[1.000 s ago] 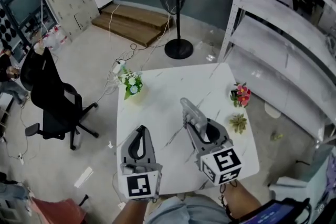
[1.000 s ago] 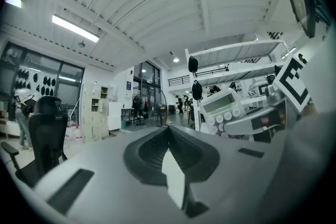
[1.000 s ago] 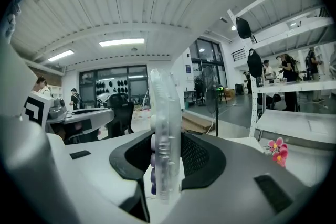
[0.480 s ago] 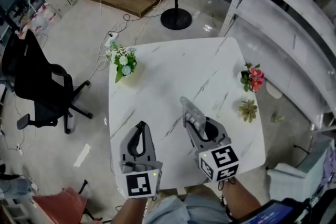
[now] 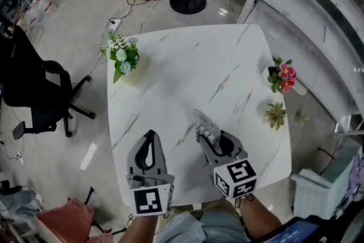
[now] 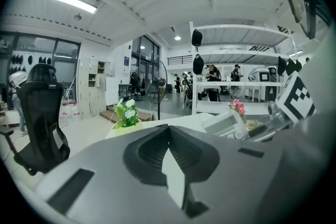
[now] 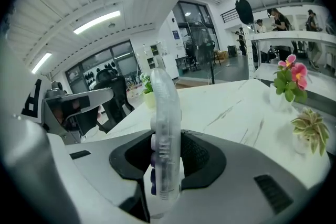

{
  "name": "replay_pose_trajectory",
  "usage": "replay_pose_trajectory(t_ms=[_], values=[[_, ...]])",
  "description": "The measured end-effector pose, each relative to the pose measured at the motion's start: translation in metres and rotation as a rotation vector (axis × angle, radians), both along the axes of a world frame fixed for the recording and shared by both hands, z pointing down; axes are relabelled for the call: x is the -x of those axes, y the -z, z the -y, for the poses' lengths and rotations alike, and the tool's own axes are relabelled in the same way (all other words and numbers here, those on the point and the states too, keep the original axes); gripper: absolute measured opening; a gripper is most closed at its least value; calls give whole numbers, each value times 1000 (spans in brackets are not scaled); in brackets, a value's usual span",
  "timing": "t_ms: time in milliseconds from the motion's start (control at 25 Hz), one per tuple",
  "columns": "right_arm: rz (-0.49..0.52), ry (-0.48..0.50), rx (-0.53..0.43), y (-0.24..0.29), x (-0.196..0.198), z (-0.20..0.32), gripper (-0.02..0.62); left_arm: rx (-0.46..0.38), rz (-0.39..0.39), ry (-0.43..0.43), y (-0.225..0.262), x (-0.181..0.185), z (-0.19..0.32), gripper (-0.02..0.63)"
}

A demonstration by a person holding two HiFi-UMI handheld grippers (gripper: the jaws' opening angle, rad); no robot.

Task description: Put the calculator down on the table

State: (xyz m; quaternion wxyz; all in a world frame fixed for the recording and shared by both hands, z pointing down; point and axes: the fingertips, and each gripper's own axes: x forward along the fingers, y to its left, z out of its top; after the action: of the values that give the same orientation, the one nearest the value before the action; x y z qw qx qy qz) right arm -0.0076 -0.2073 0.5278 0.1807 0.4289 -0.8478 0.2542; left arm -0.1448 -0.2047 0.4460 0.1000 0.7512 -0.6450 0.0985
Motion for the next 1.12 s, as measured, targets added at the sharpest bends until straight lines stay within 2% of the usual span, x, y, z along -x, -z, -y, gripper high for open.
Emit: replay_pose_trajectory(t_ms=[240,1120], values=[[-9,-6,47,-17,-1,0,147,31,-1,-9,-10,-3,7,7],[37,-83,173,-29,-1,25,150,35,-12,-23,-14,5,26,8]])
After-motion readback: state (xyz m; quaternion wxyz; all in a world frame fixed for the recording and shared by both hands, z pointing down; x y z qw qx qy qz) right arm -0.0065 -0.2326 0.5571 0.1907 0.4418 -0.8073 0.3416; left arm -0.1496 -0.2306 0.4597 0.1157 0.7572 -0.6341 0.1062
